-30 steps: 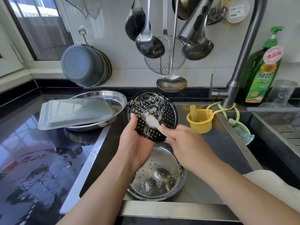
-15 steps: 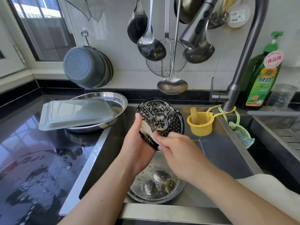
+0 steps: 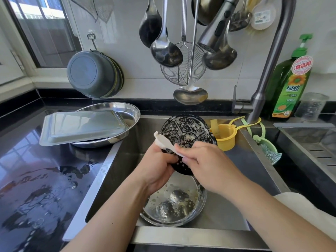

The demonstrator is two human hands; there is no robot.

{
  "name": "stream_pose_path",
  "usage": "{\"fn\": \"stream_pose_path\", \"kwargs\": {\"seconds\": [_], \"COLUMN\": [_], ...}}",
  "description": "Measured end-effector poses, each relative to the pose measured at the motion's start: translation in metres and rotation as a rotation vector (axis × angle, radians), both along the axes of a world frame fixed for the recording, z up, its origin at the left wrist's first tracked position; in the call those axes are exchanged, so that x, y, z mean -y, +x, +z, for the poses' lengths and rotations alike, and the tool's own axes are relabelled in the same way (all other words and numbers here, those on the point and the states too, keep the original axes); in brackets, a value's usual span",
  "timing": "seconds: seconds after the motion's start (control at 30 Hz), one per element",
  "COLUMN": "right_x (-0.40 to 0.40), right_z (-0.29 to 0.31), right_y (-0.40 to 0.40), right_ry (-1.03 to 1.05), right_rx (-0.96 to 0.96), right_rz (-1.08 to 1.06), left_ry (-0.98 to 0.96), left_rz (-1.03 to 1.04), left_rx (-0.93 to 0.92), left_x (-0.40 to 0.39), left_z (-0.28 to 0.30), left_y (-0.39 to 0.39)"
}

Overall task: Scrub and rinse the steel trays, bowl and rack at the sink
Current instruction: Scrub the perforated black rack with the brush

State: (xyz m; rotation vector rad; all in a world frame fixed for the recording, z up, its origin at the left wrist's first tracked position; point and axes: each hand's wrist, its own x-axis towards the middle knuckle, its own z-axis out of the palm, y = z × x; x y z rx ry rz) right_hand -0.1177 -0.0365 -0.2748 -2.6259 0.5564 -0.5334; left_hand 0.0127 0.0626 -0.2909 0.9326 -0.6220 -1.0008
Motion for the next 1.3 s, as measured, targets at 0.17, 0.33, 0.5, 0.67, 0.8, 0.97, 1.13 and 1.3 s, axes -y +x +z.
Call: {"fn": "stream_pose_path", "kwargs": {"seconds": [0.17, 0.33, 0.5, 0.67, 0.8, 0.97, 1.13, 1.3], "right_x": [-0.007, -0.014, -0.023, -0.02, -0.007, 0.003, -0.007, -0.005], "right_z": [0.001, 0.005, 0.006, 0.005, 0.004, 0.004, -0.001, -0.002], "right_y": [0.0, -0.003, -0.003, -0.003, -0.009, -0.007, 0.0, -0.001], "right_ry": [-0.008, -0.067, -0.107, -0.076, -0.079, -0.072, -0.055, -0.019], "right_rx": [-0.046, -0.142, -0.266, -0.306, -0.302, -0.251, -0.215, -0.222], "right_rz": [-0.004, -0.019, -0.012, -0.019, -0.101, -0.182, -0.083, -0.098], "left_ry": [-0.028, -0.078, 0.046, 0.049, 0.021, 0.036, 0.028, 0.032], "left_rz": [0.061, 0.127, 0.403, 0.552, 0.599, 0.604, 0.582, 0.582], "left_rx": [-0.099, -0.266, -0.303, -0.327, -0.386, -0.36, -0.316, -0.285], "left_x": [0.002, -0.003, 0.002, 0.004, 0.002, 0.003, 0.001, 0.004], "left_z": [0.002, 0.008, 0.002, -0.001, -0.003, -0.003, 0.002, -0.003], "left_y": [0.001, 0.004, 0.008, 0.011, 0.022, 0.018, 0.012, 0.012]}}
